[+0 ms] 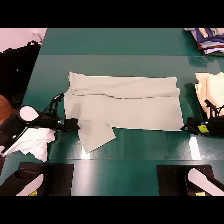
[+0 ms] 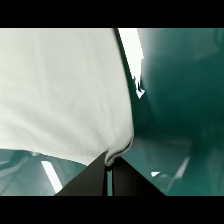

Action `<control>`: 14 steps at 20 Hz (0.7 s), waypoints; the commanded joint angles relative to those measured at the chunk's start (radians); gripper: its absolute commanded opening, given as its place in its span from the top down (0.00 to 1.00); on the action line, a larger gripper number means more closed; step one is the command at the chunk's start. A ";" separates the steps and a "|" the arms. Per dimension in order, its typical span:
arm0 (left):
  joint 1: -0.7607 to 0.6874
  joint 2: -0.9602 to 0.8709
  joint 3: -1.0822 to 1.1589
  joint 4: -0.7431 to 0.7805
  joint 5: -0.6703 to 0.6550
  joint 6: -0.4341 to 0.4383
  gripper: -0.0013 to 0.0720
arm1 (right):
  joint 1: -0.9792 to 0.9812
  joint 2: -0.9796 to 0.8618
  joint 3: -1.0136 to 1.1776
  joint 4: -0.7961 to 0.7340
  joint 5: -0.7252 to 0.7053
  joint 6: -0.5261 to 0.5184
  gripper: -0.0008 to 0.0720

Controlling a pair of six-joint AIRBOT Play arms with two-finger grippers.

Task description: Fold the shirts.

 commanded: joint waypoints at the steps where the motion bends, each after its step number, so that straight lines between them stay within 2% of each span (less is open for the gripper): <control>1: 0.000 0.124 -0.014 0.151 -0.164 -0.084 0.95 | 0.012 0.122 -0.004 -0.102 0.137 -0.002 0.96; 4: 0.000 0.284 -0.090 0.159 -0.285 -0.156 0.95 | 0.012 0.262 -0.005 -0.173 0.252 -0.002 0.97; 8: 0.000 0.407 -0.090 0.051 -0.428 -0.212 0.95 | 0.012 0.428 0.002 -0.199 0.322 0.037 0.97; 9: 0.000 0.406 -0.051 0.054 -0.410 -0.214 0.95 | 0.013 0.452 0.017 -0.191 0.317 0.040 0.97; 11: 0.000 0.404 0.031 0.102 -0.281 -0.209 0.95 | 0.021 0.447 0.081 -0.154 0.291 0.047 0.97; 14: 0.000 0.396 0.115 0.221 -0.063 -0.206 0.95 | 0.117 0.323 0.206 -0.150 0.219 0.062 0.97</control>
